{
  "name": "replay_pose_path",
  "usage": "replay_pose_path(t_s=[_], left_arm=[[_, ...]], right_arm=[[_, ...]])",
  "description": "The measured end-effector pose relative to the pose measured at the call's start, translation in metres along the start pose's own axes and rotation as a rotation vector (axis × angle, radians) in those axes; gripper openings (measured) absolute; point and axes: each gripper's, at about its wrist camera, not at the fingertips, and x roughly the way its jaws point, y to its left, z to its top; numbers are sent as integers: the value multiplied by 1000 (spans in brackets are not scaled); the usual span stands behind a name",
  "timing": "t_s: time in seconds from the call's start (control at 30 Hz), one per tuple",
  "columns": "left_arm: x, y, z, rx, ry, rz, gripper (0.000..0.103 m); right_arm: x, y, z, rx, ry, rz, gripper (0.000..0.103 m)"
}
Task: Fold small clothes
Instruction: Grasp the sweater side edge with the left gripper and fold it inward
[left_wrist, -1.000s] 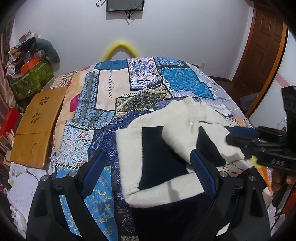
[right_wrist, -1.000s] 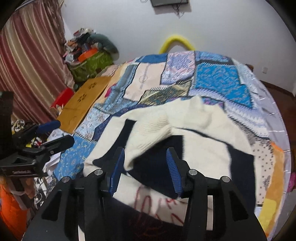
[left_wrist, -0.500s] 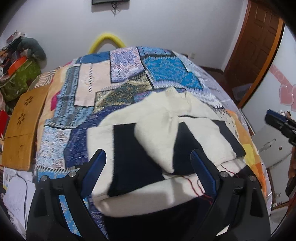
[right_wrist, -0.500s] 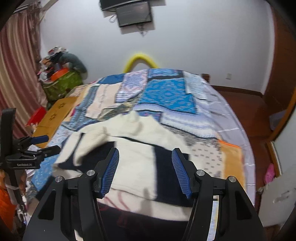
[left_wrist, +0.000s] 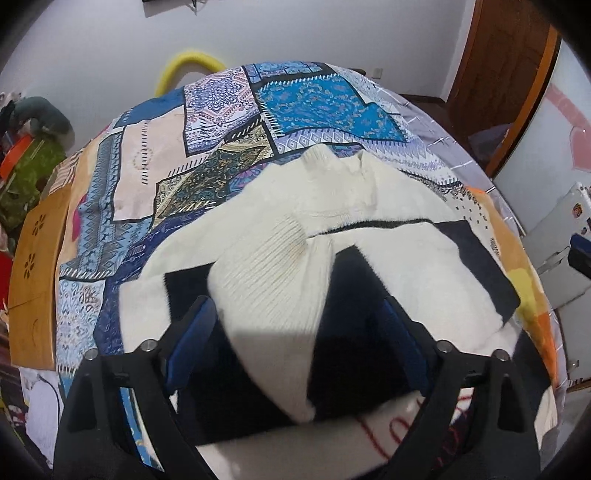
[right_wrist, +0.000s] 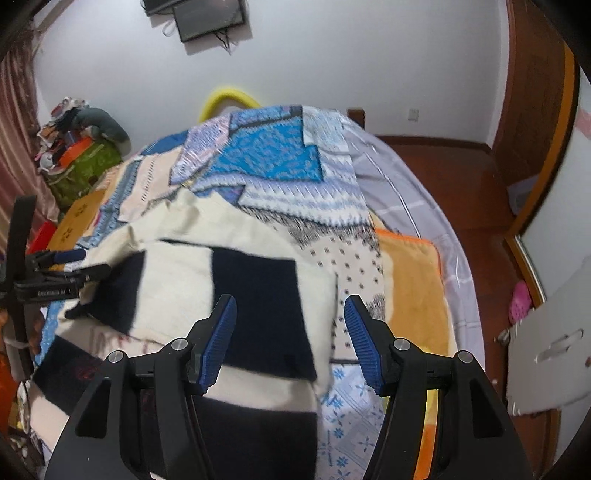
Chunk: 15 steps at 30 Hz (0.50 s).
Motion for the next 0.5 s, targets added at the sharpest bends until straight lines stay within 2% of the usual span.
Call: replay_pose_path(t_s=[0.13,0.23,0.3,0.33,0.4,0.5], left_arm=[[16,-4,5,18,22,26,76],[23,-3,6,25,27,39,59],[25,-3,6,27,28,40,40],[24,-2,6,28,24,40,37],[20,1,5,29,12,39,22],[4,9,3,16,-31,40,18]], right_arm=[[9,-11,-9,29,28,8,57],[16,-16,-16,46,47,17,57],[20,-18,-19,54,59,22,57],[21,-19,-20,57,62,23,57],[24,-20,-22,65,69,26,57],[27,-23,-22,77,72,30,57]])
